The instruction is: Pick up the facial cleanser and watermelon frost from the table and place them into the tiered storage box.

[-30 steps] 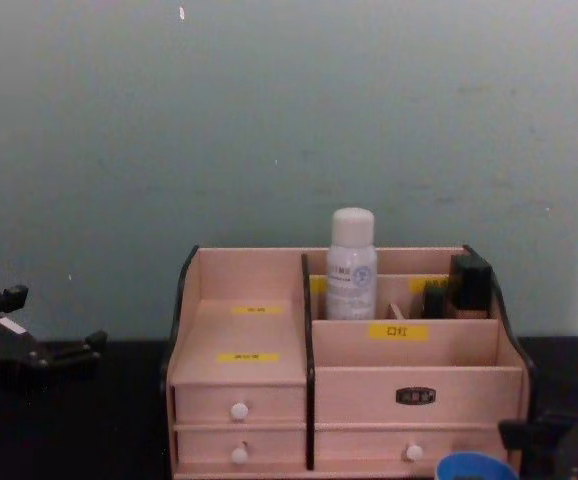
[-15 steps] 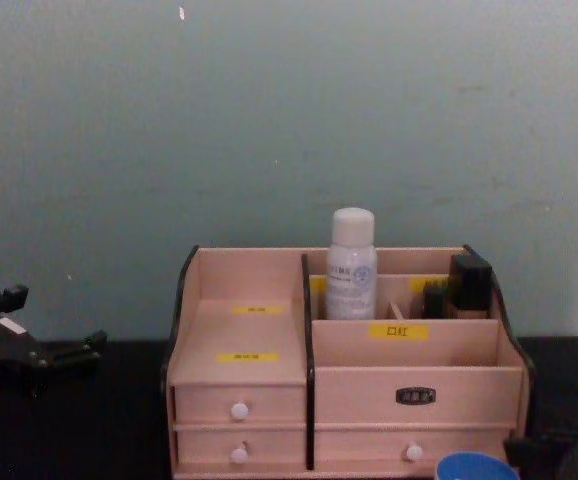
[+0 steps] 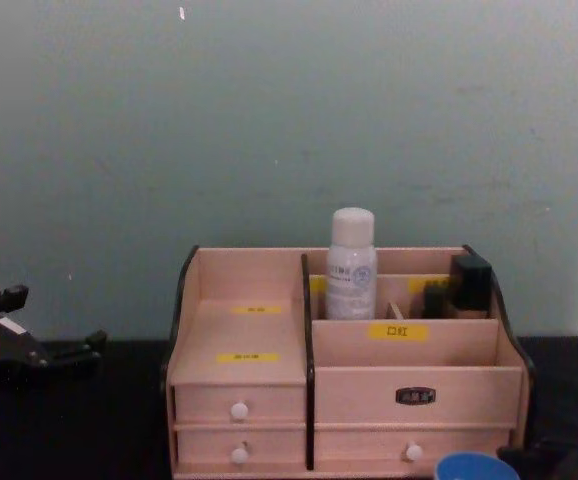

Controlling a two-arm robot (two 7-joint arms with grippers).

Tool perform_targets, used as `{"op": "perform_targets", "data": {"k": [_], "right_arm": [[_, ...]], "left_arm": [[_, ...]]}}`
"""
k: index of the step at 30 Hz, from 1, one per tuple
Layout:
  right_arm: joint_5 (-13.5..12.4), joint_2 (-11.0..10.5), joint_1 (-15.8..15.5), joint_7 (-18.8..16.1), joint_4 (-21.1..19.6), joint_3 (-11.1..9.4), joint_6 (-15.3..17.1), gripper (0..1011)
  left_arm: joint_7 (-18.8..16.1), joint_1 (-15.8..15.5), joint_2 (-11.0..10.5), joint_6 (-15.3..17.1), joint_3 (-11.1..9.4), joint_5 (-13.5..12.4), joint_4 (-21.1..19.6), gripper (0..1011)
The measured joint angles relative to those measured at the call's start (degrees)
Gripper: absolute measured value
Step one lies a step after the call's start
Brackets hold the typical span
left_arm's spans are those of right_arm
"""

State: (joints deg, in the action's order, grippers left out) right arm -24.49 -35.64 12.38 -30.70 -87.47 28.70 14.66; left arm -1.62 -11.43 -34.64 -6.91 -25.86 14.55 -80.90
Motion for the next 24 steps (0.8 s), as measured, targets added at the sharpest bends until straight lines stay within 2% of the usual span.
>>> {"op": "perform_targets", "data": {"k": [19,21,24], "right_arm": [[0.39,0.37,0.2,0.35,0.46,0.1,0.33,997],[0.37,0.36,0.2,0.35,0.46,0.09,0.33,977],[0.34,0.34,0.2,0.33,0.46,0.08,0.33,882]], "left_arm": [[0.0,0.0,0.0,0.0,0.0,0.0,0.0,1001],[0.0,0.0,0.0,0.0,0.0,0.0,0.0,1001],[0.0,0.0,0.0,0.0,0.0,0.0,0.0,1001]]}}
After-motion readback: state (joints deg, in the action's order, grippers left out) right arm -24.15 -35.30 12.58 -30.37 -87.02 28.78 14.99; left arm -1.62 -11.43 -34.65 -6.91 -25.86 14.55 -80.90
